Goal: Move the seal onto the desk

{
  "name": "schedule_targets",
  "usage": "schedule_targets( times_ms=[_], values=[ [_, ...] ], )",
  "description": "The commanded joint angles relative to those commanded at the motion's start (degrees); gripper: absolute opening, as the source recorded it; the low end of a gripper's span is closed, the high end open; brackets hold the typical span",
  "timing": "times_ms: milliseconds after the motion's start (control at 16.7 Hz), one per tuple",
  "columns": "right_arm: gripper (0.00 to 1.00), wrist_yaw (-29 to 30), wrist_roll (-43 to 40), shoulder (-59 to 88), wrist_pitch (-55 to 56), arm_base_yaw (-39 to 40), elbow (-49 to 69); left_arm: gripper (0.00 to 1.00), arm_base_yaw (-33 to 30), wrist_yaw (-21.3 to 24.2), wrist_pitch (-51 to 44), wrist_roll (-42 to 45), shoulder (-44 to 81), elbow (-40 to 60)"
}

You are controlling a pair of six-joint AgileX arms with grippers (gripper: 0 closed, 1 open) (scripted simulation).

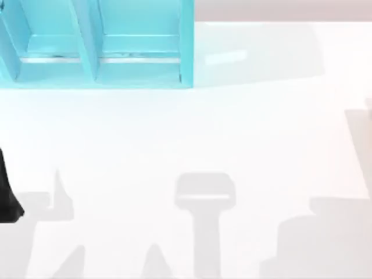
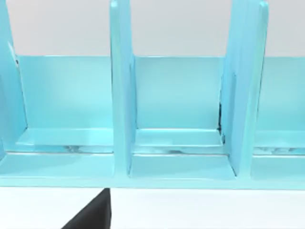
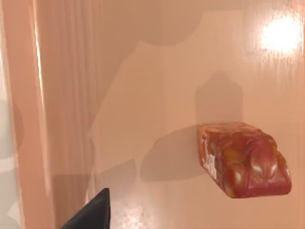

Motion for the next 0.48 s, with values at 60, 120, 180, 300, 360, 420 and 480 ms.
schedule_targets(
  times_ms=[60,120,180,300,360,420,480],
  values=[
    [1.0,0.2,-1.5,4.1,-3.0,-1.1,3.0,1.0,0.0,0.0,0.0,0.0,0.0,0.0],
    [1.0,0.4,-2.9,7.7,-5.7,-2.0,5.6,1.0,0.0,0.0,0.0,0.0,0.0,0.0],
    [1.0,0.6,-4.1,10.6,-8.0,-2.8,7.9,1.0,0.0,0.0,0.0,0.0,0.0,0.0],
    [1.0,1.0,-6.0,14.7,-11.3,-3.9,11.3,1.0,0.0,0.0,0.0,0.0,0.0,0.0],
    [1.0,1.2,-6.6,15.8,-12.3,-4.2,12.3,1.0,0.0,0.0,0.0,0.0,0.0,0.0],
    [1.0,1.3,-6.9,16.4,-12.8,-4.4,12.9,1.0,0.0,0.0,0.0,0.0,0.0,0.0],
    [1.0,1.3,-6.9,16.5,-12.9,-4.4,12.9,1.0,0.0,0.0,0.0,0.0,0.0,0.0]
  ],
)
